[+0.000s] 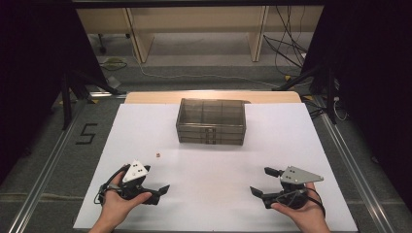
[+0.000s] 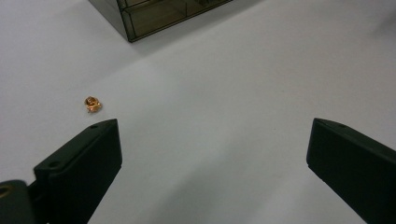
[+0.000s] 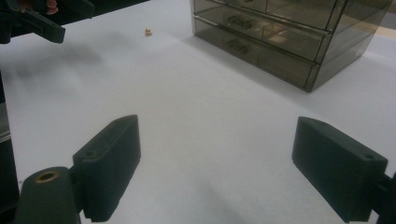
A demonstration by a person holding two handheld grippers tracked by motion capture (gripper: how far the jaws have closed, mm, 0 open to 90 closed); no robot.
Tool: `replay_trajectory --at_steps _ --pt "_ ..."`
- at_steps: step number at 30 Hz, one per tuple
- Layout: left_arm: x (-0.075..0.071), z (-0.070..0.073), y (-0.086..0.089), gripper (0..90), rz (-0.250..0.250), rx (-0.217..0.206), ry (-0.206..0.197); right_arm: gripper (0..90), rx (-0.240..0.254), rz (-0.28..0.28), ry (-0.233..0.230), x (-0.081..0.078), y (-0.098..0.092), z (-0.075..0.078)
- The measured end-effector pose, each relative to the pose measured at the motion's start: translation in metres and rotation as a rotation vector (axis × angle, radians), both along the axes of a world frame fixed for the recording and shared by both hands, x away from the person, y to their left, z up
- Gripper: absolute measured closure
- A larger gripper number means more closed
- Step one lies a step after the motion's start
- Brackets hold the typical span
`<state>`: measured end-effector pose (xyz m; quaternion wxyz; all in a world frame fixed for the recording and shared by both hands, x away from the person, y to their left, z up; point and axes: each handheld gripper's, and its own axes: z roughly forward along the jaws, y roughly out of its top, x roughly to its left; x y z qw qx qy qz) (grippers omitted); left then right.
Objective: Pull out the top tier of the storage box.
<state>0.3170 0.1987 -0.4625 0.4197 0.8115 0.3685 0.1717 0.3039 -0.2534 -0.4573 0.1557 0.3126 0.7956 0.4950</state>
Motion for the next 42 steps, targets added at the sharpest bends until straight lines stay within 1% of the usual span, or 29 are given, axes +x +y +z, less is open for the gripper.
replay_trajectory --at_steps 5,6,8,9,10,11,12,14,15,16,19,20,21,22,24,25,27,29,30,31,32,33,34,35,37,39,40,41,42 --pt "-0.001 0.0 -0.001 5.6 -0.006 0.006 -0.013 16.0 -0.011 -0.002 0.002 -0.001 -0.001 0.0" --pt "-0.002 0.0 0.0 5.6 -0.01 0.025 -0.024 16.1 -0.009 -0.003 -0.007 -0.001 0.0 0.001" --pt "-0.002 0.001 0.0 6.7 -0.01 0.027 -0.03 16.1 -0.02 -0.002 -0.009 -0.003 0.002 0.001" --pt "-0.003 0.001 -0.001 7.9 -0.01 0.023 -0.04 16.1 -0.025 -0.003 -0.006 -0.003 0.002 0.001" --pt "-0.003 0.001 -0.001 9.8 -0.01 0.023 -0.04 16.1 -0.025 -0.003 -0.006 -0.004 0.002 0.002" --pt "-0.003 0.002 -0.001 12.2 -0.013 0.035 -0.046 16.1 -0.024 -0.006 -0.009 -0.004 0.003 0.002" --pt "-0.003 0.001 -0.003 15.4 -0.022 0.051 -0.064 16.1 -0.024 -0.008 -0.014 -0.004 0.003 0.003" --pt "-0.003 0.001 -0.003 16.3 -0.024 0.058 -0.071 16.1 -0.025 -0.009 -0.014 -0.003 0.003 0.003" --pt "-0.002 0.002 -0.004 17.4 -0.025 0.08 -0.095 16.1 -0.027 -0.006 -0.011 -0.003 0.003 0.002" --pt "-0.002 0.002 -0.004 18.7 -0.025 0.08 -0.095 16.1 -0.027 -0.006 -0.011 -0.003 0.003 0.002" --pt "0.001 0.002 -0.008 21.2 -0.015 0.122 -0.137 16.1 -0.025 -0.005 -0.009 -0.004 0.003 0.002" --pt "0.002 0.002 -0.009 21.7 -0.01 0.133 -0.152 16.1 -0.024 -0.006 -0.008 -0.004 0.003 0.002" --pt "0.002 0.002 -0.009 23.0 -0.01 0.133 -0.152 16.1 -0.024 -0.009 -0.006 -0.004 0.002 0.001" --pt "0.003 0.002 -0.011 24.6 -0.008 0.142 -0.165 16.1 -0.026 -0.011 -0.004 -0.004 0.002 0.001" --pt "0.005 0.003 -0.014 26.0 -0.011 0.179 -0.194 16.1 -0.026 -0.013 -0.004 -0.004 0.002 0.001" --pt "0.006 0.003 -0.018 28.4 -0.009 0.203 -0.219 16.1 -0.028 -0.014 -0.005 -0.003 0.002 0.001" --pt "0.008 0.003 -0.023 30.7 -0.009 0.215 -0.236 16.1 -0.028 -0.015 -0.009 -0.003 0.003 0.001" --pt "0.01 0.004 -0.027 32.7 -0.015 0.239 -0.258 16.1 -0.031 -0.015 -0.009 -0.003 0.004 0.001" --pt "0.01 0.004 -0.027 33.7 -0.015 0.239 -0.258 16.1 -0.031 -0.015 -0.009 -0.003 0.004 0.001" --pt "0.013 0.004 -0.032 34.4 -0.026 0.261 -0.288 16.1 -0.031 -0.016 -0.007 -0.003 0.004 0.001" --pt "0.014 0.005 -0.034 35.4 -0.038 0.268 -0.303 16.1 -0.03 -0.017 -0.006 -0.003 0.004 0.001" --pt "0.014 0.005 -0.034 37.0 -0.038 0.268 -0.303 16.1 -0.029 -0.017 -0.005 -0.003 0.004 0.001" --pt "0.018 0.006 -0.039 37.8 -0.047 0.265 -0.318 16.1 -0.026 -0.018 -0.003 -0.003 0.004 0.001" --pt "0.018 0.006 -0.039 38.0 -0.047 0.265 -0.318 16.1 -0.026 -0.019 -0.002 -0.003 0.003 0.001" --pt "0.023 0.007 -0.045 38.3 -0.055 0.278 -0.345 16.1 -0.023 -0.022 -0.003 -0.003 0.003 0.001" --pt "0.027 0.008 -0.051 38.4 -0.06 0.298 -0.361 16.1 -0.022 -0.023 -0.003 -0.003 0.003 0.001" --pt "0.027 0.008 -0.051 38.4 -0.06 0.298 -0.361 16.0 -0.023 -0.023 -0.003 -0.003 0.003 0.001" --pt "0.03 0.008 -0.056 38.5 -0.065 0.313 -0.379 16.1 -0.023 -0.022 -0.004 -0.003 0.003 0.001" --pt "0.03 0.008 -0.056 38.5 -0.065 0.313 -0.379 16.1 -0.021 -0.021 -0.005 -0.002 0.003 0.0"
